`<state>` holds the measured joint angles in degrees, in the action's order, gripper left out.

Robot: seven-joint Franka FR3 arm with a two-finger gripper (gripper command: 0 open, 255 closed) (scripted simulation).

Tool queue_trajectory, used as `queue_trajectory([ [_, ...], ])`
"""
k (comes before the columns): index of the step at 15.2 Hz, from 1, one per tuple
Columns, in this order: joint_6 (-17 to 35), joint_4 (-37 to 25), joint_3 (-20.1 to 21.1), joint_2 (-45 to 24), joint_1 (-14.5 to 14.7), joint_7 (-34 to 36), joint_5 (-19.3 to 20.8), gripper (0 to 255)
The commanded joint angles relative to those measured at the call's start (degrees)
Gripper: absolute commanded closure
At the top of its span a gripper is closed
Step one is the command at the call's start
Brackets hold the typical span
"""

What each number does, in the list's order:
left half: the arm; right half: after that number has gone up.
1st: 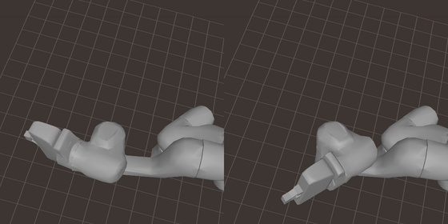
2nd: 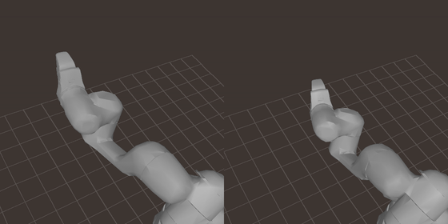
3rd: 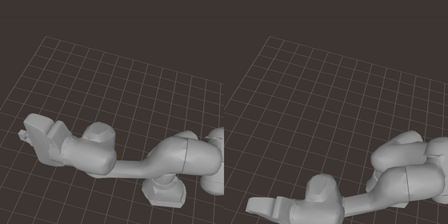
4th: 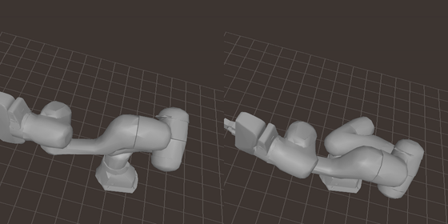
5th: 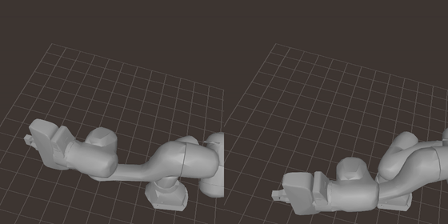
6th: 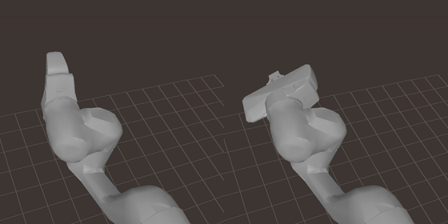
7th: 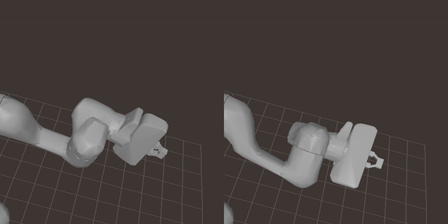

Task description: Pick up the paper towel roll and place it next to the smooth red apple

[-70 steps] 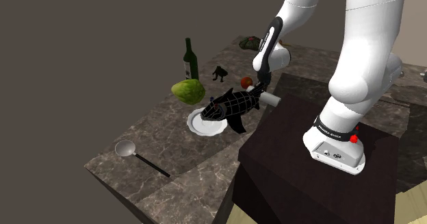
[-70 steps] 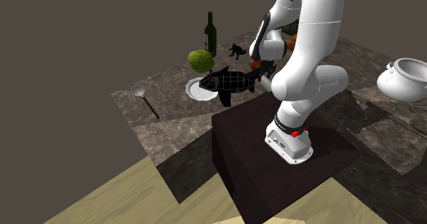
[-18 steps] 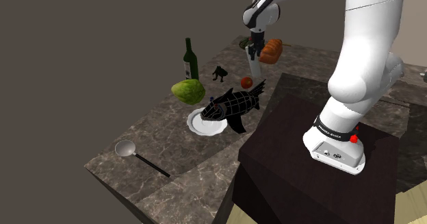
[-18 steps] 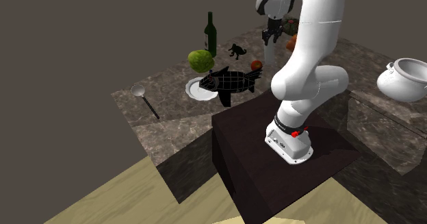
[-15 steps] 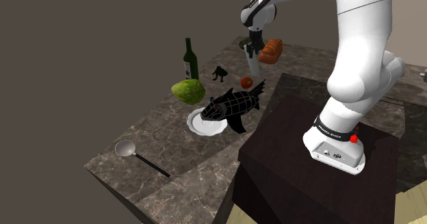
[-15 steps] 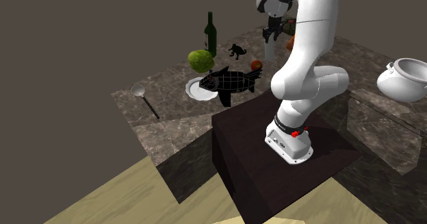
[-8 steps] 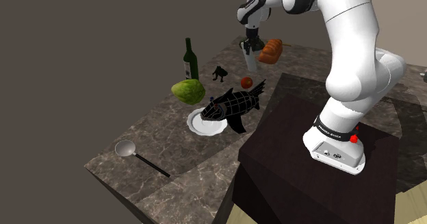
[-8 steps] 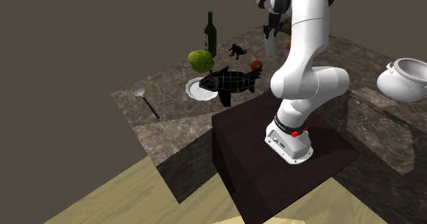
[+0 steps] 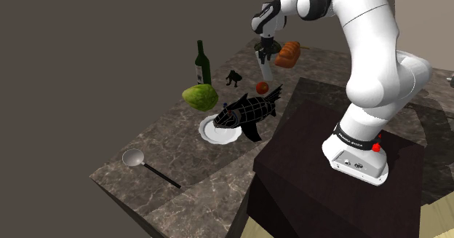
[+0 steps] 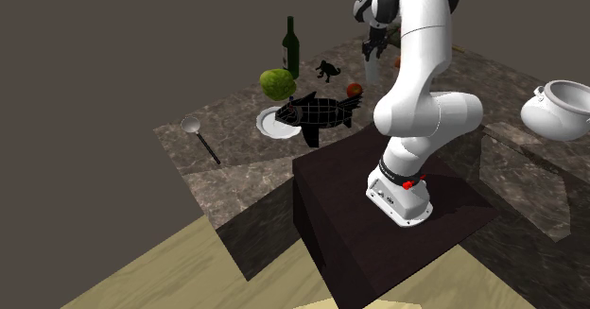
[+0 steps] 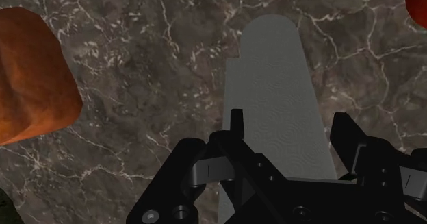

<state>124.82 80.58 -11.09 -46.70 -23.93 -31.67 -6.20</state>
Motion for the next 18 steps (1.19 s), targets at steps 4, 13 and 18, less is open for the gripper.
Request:
queue_trajectory([
  [4,2.1,-0.4,0.3,-2.5,-0.2,0.0,-0.3,255],
  [13,5.6,-1.9,0.9,-7.5,-0.6,0.0,-0.8,255],
  [18,6.5,-2.5,1.0,-9.0,-0.7,0.0,-1.0,255],
])
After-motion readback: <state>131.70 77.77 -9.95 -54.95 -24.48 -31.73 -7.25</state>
